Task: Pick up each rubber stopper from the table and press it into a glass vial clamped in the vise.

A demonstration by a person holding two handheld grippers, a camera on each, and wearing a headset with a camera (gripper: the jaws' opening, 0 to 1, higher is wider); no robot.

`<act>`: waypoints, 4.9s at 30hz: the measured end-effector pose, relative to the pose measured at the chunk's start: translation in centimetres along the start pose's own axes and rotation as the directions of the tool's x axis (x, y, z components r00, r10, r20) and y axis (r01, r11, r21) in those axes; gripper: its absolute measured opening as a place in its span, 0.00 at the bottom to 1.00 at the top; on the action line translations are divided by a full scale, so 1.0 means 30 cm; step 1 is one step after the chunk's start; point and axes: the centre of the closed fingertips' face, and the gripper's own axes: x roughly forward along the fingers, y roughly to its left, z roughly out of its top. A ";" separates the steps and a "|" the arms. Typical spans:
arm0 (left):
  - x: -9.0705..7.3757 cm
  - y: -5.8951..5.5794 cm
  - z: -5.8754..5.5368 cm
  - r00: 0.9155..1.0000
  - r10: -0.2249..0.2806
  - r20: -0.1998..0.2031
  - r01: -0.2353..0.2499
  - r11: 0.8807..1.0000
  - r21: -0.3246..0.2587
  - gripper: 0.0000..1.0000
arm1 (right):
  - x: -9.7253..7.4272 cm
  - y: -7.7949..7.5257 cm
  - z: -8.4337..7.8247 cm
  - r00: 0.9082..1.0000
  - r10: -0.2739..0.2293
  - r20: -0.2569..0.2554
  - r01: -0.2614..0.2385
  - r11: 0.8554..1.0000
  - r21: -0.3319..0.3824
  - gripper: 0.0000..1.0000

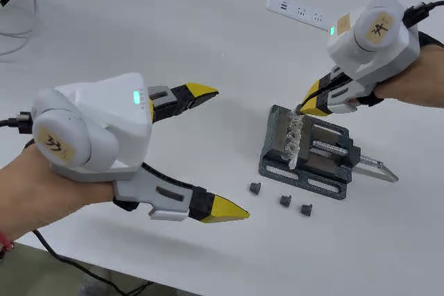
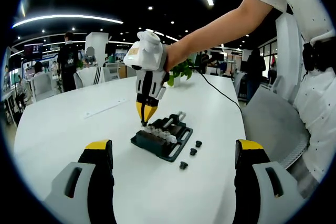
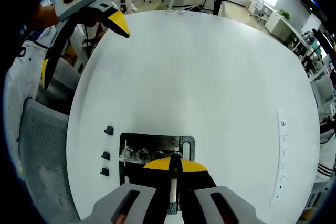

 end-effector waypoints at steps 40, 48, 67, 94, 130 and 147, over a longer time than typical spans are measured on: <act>0.007 0.008 0.015 1.000 0.007 0.012 -0.007 1.000 -0.006 0.96 | 0.007 0.000 -0.017 0.986 0.039 -0.165 -0.046 0.998 -0.040 0.00; 0.000 0.008 0.010 1.000 0.010 0.007 -0.010 1.000 -0.005 0.96 | 0.012 -0.004 -0.015 0.978 0.061 -0.197 -0.067 0.997 -0.023 0.00; 0.028 -0.021 -0.043 0.999 -0.027 -0.045 0.027 1.000 -0.002 0.98 | 0.012 -0.004 -0.011 0.977 0.042 -0.210 -0.050 0.998 -0.033 0.00; 0.036 -0.091 -0.090 0.988 -0.070 -0.136 0.072 0.997 0.009 0.97 | -0.032 0.006 -0.032 0.998 -0.058 -0.002 0.058 0.994 0.090 0.04; 0.039 -0.148 -0.082 0.978 -0.109 -0.176 0.117 0.992 0.037 0.96 | -0.256 0.337 -0.143 0.866 -0.258 0.428 0.097 0.927 0.363 0.35; 0.044 -0.168 -0.083 0.973 -0.123 -0.195 0.133 0.990 0.038 0.97 | -0.115 0.482 -0.186 0.863 -0.200 0.464 0.025 0.934 0.357 0.41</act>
